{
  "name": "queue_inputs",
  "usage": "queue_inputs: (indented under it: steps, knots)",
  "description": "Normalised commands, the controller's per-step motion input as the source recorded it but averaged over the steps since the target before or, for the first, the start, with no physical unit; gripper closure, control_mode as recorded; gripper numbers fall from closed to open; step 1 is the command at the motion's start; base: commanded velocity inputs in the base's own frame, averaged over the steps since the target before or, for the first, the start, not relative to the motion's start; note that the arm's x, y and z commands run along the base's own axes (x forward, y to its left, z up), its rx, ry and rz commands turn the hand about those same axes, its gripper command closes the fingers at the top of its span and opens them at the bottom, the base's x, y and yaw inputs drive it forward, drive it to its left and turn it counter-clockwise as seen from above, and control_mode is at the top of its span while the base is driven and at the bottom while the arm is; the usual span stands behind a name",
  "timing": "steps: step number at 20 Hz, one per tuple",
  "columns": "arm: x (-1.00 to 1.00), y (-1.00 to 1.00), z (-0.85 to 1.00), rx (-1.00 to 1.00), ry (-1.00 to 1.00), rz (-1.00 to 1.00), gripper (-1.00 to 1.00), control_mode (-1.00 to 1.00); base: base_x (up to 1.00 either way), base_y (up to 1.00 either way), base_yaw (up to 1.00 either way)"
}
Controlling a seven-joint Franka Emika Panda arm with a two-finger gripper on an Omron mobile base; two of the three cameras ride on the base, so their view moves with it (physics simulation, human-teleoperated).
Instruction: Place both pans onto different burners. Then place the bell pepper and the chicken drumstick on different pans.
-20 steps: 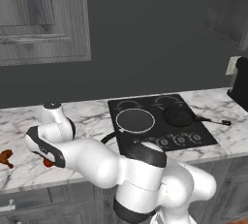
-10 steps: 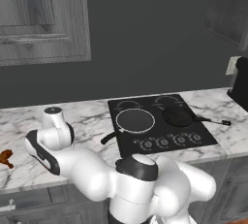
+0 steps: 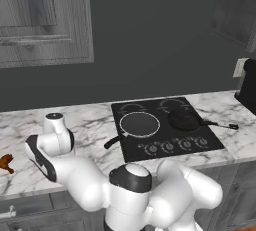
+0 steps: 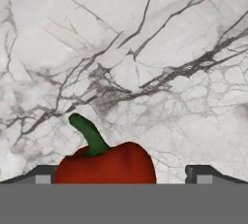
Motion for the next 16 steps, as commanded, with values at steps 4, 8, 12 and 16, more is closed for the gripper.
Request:
queue_inputs:
  steps: [4,8,12,16]
  knots:
    - [0.08,0.12,-0.16,0.0,0.07,0.0,1.0,-1.0,0.0,0.0,0.0]
    - [0.01,0.03,-0.02,0.0,0.03,0.0,1.0,-1.0,0.0,0.0,0.0]
    - [0.0,0.0,0.0,0.0,0.0,0.0,1.0,-1.0,0.0,0.0,0.0]
    - [0.0,-0.05,0.06,0.0,0.0,0.01,1.0,-1.0,0.0,0.0,0.0]
